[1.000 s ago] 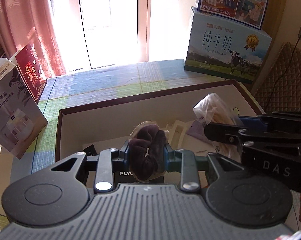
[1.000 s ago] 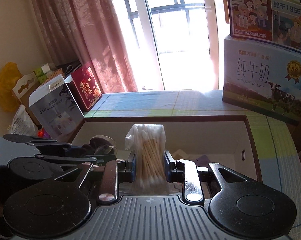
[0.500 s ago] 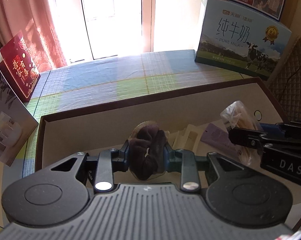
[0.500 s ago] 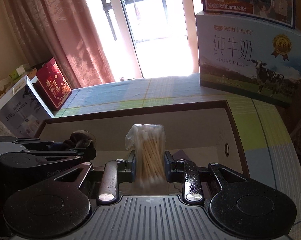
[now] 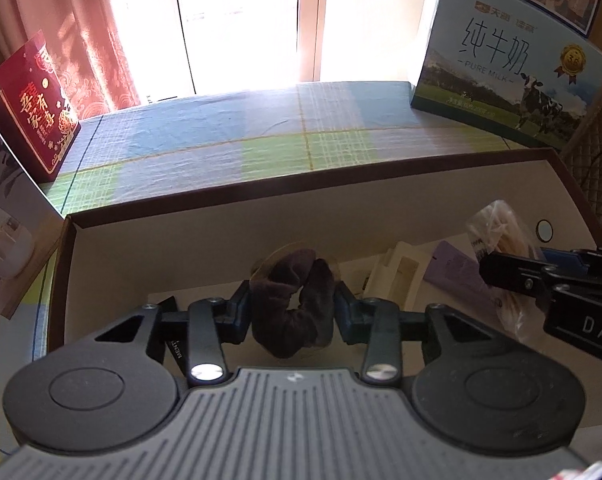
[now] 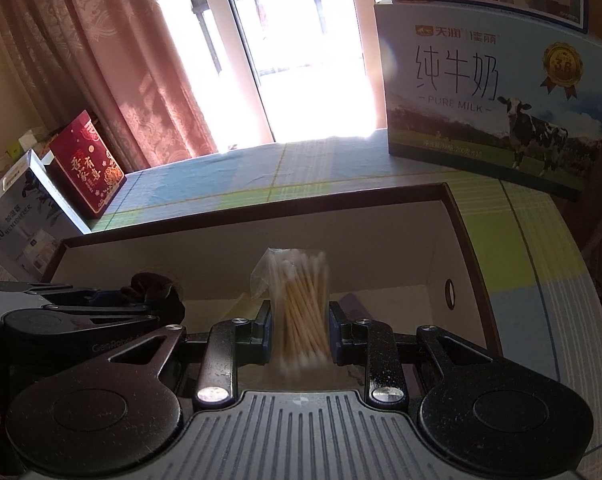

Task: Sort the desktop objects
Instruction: 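Lower the scrunchie and swab bag into the box and open both tools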

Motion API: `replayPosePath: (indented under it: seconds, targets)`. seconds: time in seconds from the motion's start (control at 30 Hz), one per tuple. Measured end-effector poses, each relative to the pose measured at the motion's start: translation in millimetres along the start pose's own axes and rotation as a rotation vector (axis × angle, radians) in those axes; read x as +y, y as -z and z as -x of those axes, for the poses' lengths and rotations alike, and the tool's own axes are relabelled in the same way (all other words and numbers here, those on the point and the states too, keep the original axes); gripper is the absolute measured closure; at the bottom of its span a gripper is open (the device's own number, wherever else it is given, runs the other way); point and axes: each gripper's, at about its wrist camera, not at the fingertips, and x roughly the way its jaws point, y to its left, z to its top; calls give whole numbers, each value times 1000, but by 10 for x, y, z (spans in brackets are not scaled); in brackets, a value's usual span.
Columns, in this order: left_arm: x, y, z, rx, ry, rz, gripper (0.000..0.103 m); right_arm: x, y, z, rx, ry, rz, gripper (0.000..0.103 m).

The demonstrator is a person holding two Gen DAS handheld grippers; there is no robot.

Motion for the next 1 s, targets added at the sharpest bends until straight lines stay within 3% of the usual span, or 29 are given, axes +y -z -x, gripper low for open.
replayPosePath:
  seconds: [0.1,0.67,0.77,0.93,1.0]
  targets:
    - [34,-3,19,-2,1,25,39,-9,-3,-10,2,-2,-3,79]
    - [44,-21,106,-15,-1,-1,32,-25,-38,-115,-5,15,0,77]
    - [44,-3,118,-15,-4,-6,29,-76,-43,-67,-43,5,-22,37]
    - [78,35,188,-23,-7,1,26,-10,-10,51,-43,-7,21,34]
    - [102,55,231,-23,-1,11,25,5,15,111,-42,-23,25,28]
